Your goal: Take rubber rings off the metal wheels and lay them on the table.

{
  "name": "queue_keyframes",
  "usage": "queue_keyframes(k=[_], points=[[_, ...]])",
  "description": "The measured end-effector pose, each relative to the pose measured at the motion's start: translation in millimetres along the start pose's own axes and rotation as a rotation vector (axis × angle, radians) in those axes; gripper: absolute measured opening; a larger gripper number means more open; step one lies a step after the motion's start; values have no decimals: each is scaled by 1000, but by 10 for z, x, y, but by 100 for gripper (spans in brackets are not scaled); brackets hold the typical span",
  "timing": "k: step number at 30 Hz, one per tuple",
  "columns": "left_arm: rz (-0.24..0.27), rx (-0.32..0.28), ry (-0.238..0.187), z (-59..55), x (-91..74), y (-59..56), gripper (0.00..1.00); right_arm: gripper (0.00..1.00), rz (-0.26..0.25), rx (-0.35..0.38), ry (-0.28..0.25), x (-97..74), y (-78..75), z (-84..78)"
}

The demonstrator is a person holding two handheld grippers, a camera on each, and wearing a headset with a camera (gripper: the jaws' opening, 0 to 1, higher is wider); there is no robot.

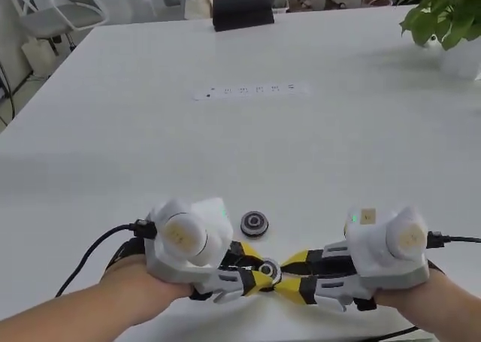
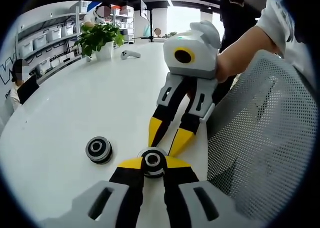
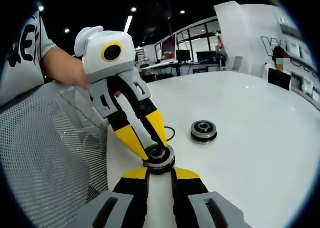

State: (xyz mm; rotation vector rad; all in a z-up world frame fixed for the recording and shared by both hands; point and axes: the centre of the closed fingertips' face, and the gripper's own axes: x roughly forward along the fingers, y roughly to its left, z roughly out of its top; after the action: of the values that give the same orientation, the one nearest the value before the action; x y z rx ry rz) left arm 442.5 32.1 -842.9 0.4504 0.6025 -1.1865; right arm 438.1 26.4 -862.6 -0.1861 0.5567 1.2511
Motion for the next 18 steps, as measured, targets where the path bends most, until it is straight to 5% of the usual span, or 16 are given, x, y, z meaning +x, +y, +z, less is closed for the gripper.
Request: queue_keyframes(k=[18], points=[[8, -3, -7, 9, -6, 3, 7, 9, -15, -2, 20, -10, 3, -3]])
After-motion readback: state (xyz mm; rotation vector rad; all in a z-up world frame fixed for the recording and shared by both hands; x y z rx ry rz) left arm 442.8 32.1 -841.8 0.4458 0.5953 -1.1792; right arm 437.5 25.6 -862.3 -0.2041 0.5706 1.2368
